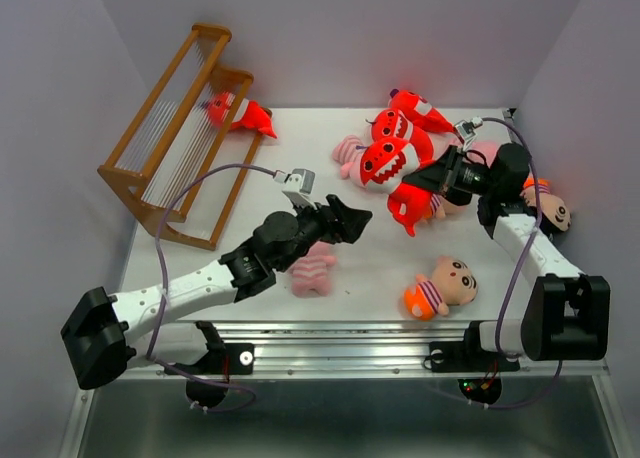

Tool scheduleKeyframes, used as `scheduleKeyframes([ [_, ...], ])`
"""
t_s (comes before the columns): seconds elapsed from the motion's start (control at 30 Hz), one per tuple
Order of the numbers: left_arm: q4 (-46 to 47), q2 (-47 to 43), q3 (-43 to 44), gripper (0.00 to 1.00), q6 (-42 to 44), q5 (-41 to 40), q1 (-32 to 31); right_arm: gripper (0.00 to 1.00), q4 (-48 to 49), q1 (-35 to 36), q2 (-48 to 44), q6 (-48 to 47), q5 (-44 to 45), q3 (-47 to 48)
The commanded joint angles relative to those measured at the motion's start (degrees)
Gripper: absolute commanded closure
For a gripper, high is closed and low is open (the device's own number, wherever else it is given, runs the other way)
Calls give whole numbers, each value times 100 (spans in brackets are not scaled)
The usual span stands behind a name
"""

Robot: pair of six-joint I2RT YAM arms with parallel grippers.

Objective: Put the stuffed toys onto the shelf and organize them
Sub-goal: Pass the stuffed toy from the left arm to the right

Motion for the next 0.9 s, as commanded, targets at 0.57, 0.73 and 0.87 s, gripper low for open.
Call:
scheduleKeyframes([
  [0.57, 2786, 855, 343, 17, -939, 821, 480, 99, 4094, 22, -196, 3063, -505, -920],
  [0.73, 2953, 881, 431, 21, -939, 909, 472, 99, 3669, 84, -355, 2718, -513, -964],
  [0.87, 3145, 960, 546, 27, -974, 1093, 472, 99, 3467, 84, -373, 2586, -505, -920],
])
